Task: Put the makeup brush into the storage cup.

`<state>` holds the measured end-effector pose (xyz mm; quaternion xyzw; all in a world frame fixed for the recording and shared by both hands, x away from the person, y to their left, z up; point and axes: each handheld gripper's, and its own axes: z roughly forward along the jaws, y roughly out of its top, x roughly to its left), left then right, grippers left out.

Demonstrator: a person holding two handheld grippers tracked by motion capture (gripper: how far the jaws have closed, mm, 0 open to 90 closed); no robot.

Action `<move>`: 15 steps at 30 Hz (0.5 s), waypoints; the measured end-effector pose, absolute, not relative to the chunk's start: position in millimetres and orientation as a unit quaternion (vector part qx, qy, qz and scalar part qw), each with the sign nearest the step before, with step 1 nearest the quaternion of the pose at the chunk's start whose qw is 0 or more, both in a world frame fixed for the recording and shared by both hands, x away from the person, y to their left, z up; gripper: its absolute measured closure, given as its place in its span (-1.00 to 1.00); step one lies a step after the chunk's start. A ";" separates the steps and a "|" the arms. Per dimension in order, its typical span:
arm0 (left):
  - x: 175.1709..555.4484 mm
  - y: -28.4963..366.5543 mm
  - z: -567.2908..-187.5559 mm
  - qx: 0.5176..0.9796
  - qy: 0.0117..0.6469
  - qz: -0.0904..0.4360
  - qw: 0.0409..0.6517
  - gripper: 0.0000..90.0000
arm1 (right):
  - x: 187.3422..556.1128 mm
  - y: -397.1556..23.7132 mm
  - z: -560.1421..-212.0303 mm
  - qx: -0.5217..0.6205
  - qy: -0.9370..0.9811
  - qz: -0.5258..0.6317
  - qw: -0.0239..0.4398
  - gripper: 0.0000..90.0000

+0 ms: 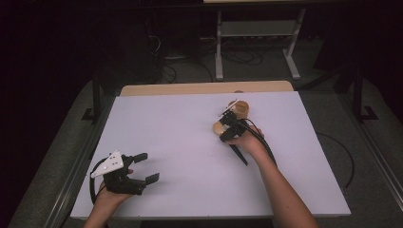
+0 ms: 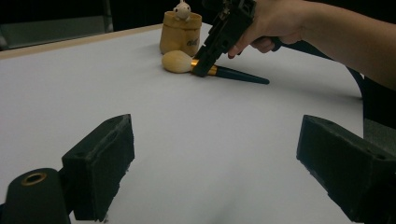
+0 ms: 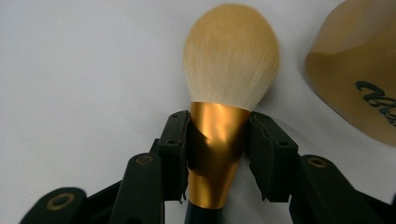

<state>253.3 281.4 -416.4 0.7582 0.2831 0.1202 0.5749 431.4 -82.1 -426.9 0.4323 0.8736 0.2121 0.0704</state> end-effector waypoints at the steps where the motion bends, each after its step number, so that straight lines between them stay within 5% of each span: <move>1: 253.3 281.3 -416.4 0.758 0.283 0.120 0.575 -0.76 | 431.4 -82.1 -426.9 0.432 0.874 0.212 0.070 0.30; 15: 253.3 281.2 -416.3 0.759 0.283 0.120 0.575 -0.76 | 431.5 -84.3 -427.4 0.438 0.869 0.218 0.070 0.34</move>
